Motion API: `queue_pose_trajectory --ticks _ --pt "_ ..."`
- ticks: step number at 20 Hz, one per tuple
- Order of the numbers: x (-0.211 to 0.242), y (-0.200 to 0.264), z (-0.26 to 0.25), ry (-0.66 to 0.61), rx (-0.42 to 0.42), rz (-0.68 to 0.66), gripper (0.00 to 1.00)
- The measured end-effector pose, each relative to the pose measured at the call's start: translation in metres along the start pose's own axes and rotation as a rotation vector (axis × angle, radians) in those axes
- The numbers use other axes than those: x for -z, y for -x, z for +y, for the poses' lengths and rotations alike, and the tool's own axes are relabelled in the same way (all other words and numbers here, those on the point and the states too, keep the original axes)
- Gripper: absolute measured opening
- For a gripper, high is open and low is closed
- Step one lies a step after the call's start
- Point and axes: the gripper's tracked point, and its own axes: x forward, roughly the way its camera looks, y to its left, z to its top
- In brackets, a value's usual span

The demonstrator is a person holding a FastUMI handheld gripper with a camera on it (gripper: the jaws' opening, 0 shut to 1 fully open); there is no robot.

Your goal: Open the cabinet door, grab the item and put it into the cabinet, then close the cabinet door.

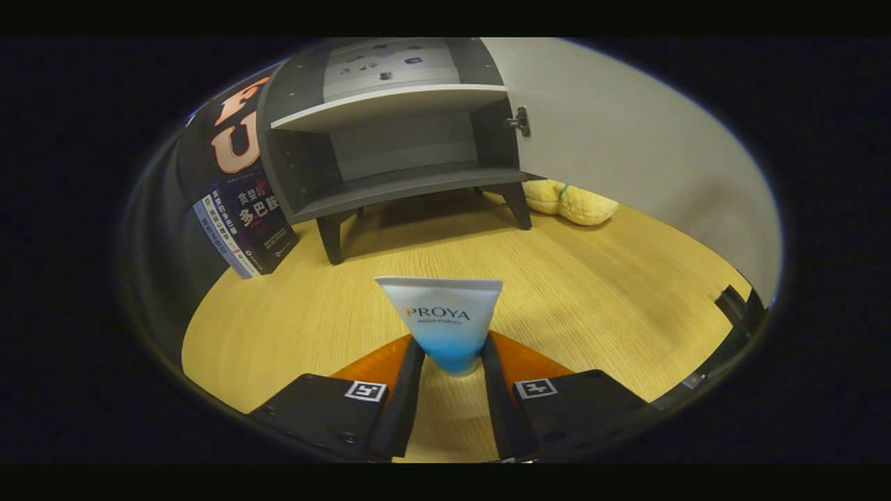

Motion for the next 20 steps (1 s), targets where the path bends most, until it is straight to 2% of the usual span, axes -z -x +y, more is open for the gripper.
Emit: queue_pose_trajectory --ticks 7,16,20 --pt "-0.089 0.046 0.02 0.039 -0.015 -0.061 0.53" --pt "-0.28 0.087 0.086 0.128 -0.089 -0.266 0.53" --pt "-0.348 0.089 0.106 0.142 -0.117 -0.316 0.53"
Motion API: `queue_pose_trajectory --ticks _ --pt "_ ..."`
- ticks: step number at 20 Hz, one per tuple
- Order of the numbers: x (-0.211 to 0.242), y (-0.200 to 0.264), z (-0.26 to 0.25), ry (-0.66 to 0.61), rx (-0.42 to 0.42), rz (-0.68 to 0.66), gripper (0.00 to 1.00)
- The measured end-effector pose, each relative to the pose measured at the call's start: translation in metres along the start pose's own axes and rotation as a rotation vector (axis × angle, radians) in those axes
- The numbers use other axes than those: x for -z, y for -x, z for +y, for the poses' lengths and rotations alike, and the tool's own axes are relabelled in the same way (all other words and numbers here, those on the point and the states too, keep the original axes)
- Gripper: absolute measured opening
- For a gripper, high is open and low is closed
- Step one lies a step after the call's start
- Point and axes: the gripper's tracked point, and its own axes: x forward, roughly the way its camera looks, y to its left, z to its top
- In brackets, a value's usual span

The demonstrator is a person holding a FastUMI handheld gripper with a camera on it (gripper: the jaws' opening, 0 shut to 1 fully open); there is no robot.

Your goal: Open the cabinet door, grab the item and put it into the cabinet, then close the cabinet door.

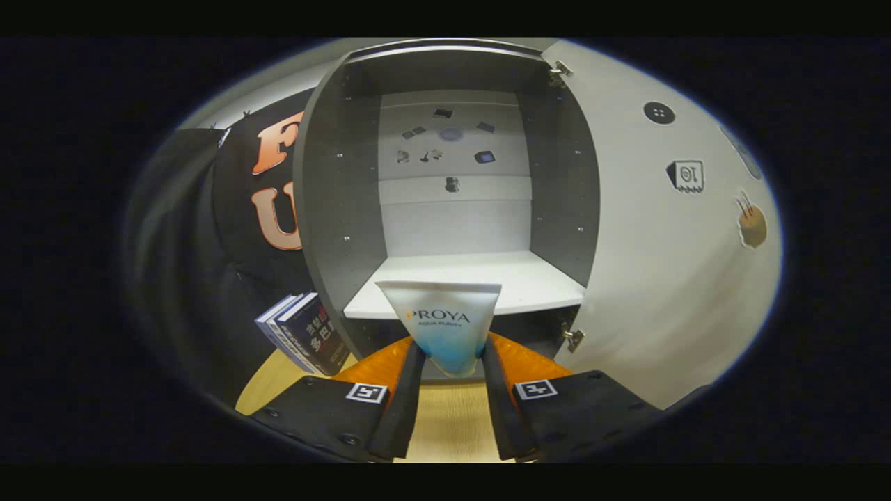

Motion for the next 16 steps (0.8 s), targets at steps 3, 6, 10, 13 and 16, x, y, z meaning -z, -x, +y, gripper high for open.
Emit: queue_pose_trajectory --ticks 3,6,10,13,16 --pt "-0.031 -0.027 0.005 -0.002 -0.012 -0.007 0.53" --pt "-0.042 -0.063 0.004 -0.003 -0.002 0.017 0.53" --pt "-0.04 -0.11 0.0 -0.006 0.023 0.067 0.53" --pt "-0.025 -0.135 -0.005 -0.007 0.036 0.123 0.53" --pt "-0.022 -0.144 -0.002 -0.015 0.028 0.129 0.53"
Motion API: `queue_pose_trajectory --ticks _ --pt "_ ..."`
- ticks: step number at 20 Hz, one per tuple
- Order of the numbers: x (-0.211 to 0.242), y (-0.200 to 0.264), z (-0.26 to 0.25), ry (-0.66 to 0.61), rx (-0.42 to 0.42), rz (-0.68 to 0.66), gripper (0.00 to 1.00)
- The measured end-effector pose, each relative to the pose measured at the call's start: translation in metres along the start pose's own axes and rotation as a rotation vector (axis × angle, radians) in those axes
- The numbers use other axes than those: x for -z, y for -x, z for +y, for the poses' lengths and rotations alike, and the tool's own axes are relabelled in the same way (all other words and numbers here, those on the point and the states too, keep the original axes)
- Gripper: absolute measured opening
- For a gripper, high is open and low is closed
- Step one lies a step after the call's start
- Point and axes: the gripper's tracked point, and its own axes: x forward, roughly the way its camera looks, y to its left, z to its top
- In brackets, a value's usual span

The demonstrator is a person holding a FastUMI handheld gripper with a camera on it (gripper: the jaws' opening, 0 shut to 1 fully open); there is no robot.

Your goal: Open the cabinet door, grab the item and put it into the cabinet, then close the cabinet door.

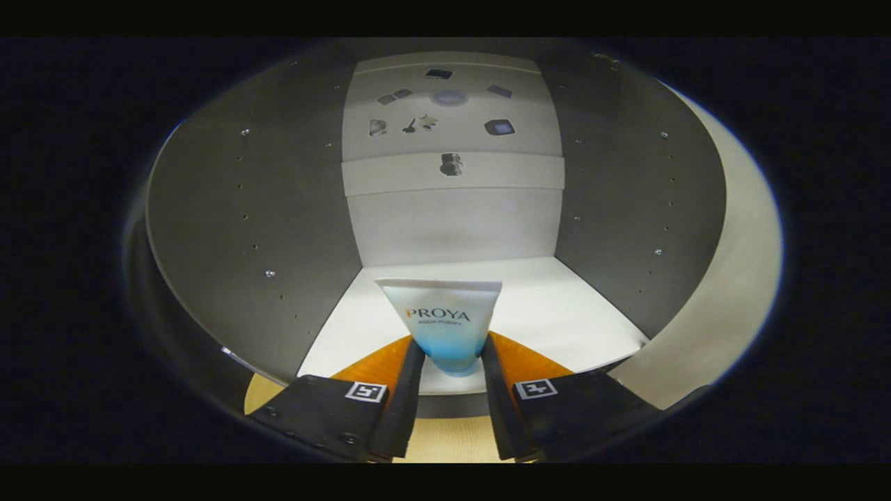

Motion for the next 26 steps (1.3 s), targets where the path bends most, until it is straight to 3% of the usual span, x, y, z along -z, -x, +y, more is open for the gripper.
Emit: queue_pose_trajectory --ticks 10,13,15,17,26 --pt "0.001 0.001 -0.008 -0.001 0.026 -0.003 0.56" --pt "-0.004 0.018 -0.008 0.006 0.038 -0.032 0.83" --pt "-0.004 0.033 -0.006 0.009 0.039 -0.056 0.93" --pt "-0.002 0.054 -0.001 0.006 0.03 -0.078 0.98" --pt "0.02 0.188 -0.008 -0.015 0.023 -0.183 0.98"
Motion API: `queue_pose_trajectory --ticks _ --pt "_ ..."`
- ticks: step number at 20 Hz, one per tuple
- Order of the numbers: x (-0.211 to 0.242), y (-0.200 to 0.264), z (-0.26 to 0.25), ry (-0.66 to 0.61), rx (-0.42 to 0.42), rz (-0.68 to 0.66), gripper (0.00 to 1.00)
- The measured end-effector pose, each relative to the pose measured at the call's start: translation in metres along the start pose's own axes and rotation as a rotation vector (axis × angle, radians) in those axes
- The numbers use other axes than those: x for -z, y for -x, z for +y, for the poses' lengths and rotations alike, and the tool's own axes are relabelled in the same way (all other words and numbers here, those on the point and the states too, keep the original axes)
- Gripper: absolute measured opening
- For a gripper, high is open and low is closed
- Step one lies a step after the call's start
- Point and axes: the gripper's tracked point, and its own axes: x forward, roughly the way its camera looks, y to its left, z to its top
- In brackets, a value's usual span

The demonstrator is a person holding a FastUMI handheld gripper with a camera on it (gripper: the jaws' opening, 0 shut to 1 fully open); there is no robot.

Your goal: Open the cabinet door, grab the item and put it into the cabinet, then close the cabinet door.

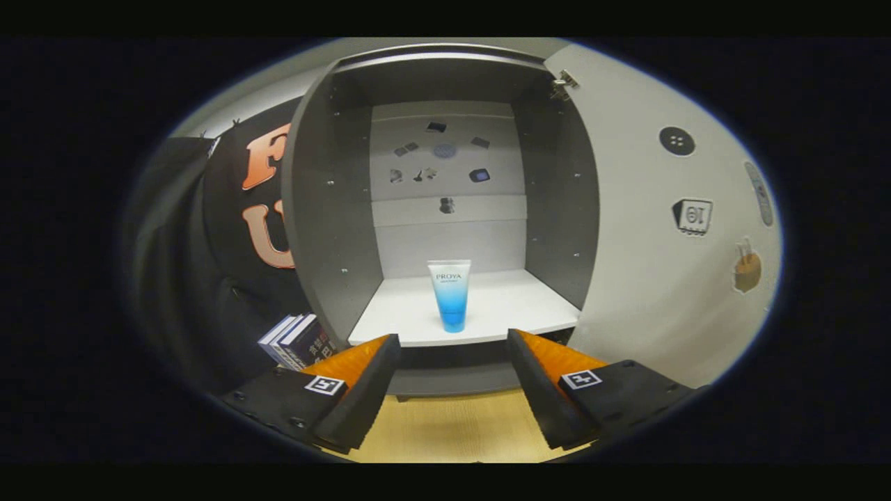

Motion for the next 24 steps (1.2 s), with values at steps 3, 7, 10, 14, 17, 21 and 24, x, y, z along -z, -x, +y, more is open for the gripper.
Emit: queue_pose_trajectory --ticks 3,7,10,14,17,21,24 --pt "-0.004 0.045 -0.012 -0.007 0.012 -0.038 0.98" --pt "-0.003 0.102 -0.034 -0.003 0.034 -0.064 0.98" --pt "-0.007 0.14 -0.056 0.019 0.062 -0.105 0.98" --pt "-0.005 0.183 -0.085 0.015 0.087 -0.13 0.98" --pt "-0.006 0.214 -0.109 0.016 0.115 -0.165 0.98" --pt "-0.004 0.252 -0.163 0.013 0.19 -0.191 0.98" --pt "0.001 0.272 -0.205 -0.022 0.236 -0.191 0.97"
